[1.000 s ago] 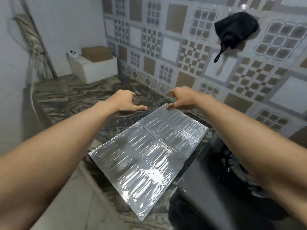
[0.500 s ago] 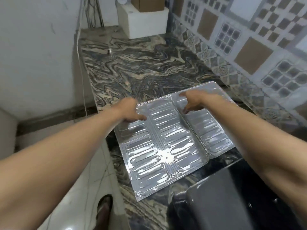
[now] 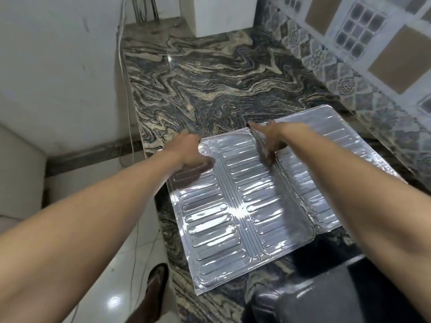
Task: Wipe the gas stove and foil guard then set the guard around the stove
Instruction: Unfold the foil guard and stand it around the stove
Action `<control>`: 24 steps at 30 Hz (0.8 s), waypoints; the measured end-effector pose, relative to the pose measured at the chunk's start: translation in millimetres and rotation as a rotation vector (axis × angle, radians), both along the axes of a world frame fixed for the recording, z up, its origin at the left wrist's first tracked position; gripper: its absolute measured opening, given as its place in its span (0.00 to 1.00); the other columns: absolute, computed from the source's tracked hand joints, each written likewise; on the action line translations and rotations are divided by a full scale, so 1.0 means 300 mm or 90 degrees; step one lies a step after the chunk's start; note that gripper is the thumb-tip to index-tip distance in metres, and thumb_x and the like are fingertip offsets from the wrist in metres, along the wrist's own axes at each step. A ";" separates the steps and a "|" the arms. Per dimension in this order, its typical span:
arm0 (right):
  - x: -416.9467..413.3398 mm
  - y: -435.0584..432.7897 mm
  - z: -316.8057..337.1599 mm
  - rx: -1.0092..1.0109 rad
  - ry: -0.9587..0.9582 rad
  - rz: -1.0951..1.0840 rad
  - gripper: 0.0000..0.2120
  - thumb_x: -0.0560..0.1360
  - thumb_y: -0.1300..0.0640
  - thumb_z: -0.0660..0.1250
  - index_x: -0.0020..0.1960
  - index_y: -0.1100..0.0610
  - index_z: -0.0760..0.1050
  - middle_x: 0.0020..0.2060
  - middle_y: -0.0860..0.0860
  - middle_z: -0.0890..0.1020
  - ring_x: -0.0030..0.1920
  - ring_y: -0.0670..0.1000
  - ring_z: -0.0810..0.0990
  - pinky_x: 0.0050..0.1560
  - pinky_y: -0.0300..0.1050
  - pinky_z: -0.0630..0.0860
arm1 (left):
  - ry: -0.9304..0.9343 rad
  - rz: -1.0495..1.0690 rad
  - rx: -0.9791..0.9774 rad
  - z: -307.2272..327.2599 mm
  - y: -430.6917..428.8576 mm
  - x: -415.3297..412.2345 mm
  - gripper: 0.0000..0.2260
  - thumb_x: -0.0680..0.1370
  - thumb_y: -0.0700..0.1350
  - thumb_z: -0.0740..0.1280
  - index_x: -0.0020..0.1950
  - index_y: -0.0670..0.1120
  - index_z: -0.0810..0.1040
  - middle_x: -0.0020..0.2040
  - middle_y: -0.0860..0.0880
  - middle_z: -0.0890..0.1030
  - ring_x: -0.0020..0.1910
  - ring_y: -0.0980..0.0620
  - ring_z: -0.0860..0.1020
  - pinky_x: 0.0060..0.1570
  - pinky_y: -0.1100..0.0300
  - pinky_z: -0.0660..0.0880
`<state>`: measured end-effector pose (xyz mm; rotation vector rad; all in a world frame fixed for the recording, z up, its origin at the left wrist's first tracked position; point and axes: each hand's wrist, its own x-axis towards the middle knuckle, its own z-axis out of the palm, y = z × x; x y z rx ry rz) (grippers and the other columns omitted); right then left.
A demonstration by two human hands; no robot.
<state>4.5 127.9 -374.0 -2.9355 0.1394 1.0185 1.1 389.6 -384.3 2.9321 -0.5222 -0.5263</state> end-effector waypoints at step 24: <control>-0.424 -0.100 0.853 0.080 -0.563 -0.032 0.05 0.73 0.56 0.72 0.49 0.51 0.80 0.43 0.49 0.82 0.50 0.53 0.81 0.48 0.44 0.73 | -0.266 -0.143 -0.300 0.879 -0.061 -0.079 0.03 0.75 0.48 0.70 0.47 0.51 0.82 0.51 0.46 0.84 0.54 0.44 0.80 0.50 0.57 0.72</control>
